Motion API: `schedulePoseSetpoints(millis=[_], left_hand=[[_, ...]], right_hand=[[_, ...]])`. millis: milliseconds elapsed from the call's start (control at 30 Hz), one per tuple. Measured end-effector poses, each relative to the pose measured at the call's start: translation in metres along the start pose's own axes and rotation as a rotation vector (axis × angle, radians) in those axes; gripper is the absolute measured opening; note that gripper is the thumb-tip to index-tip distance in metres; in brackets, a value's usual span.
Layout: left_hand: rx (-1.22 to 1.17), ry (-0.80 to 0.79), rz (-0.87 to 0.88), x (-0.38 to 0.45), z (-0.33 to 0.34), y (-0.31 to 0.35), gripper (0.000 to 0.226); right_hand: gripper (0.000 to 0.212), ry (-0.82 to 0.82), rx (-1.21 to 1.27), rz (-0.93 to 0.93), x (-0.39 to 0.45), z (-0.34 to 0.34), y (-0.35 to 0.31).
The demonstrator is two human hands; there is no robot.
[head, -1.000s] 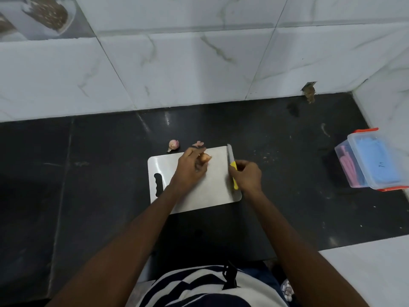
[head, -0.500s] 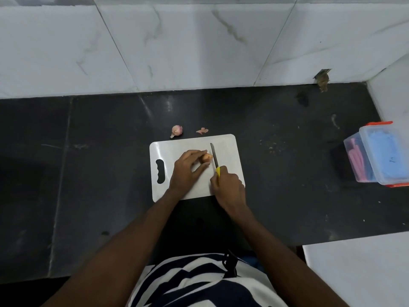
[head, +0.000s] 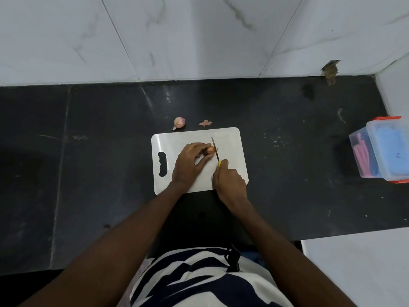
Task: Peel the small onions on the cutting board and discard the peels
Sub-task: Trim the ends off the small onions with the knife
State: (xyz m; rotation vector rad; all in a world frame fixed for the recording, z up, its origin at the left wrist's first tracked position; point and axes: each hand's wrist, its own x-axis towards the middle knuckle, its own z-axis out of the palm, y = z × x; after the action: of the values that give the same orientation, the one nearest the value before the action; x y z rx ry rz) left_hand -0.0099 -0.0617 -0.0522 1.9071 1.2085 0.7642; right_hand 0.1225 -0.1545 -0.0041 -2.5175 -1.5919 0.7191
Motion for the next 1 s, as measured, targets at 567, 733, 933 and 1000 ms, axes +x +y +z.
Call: schedulePoseSetpoints(millis=[567, 733, 933, 1000], left_hand=[[0.015, 0.024, 0.013, 0.007, 0.003, -0.003, 0.033], [0.029, 0.024, 0.023, 0.009, 0.003, -0.003, 0.033], [0.056, 0.021, -0.012, 0.008, 0.002, 0.003, 0.033], [0.05, 0.006, 0.016, 0.009, 0.002, 0.004, 0.032]], right_hand=[[0.025, -0.074, -0.19, 0.008, 0.034, -0.003, -0.014], [0.027, -0.062, -0.228, 0.016, 0.034, 0.0, -0.017], [0.027, -0.072, -0.295, -0.015, 0.01, -0.001, -0.005], [0.024, -0.085, -0.297, -0.019, 0.0, 0.0, -0.001]])
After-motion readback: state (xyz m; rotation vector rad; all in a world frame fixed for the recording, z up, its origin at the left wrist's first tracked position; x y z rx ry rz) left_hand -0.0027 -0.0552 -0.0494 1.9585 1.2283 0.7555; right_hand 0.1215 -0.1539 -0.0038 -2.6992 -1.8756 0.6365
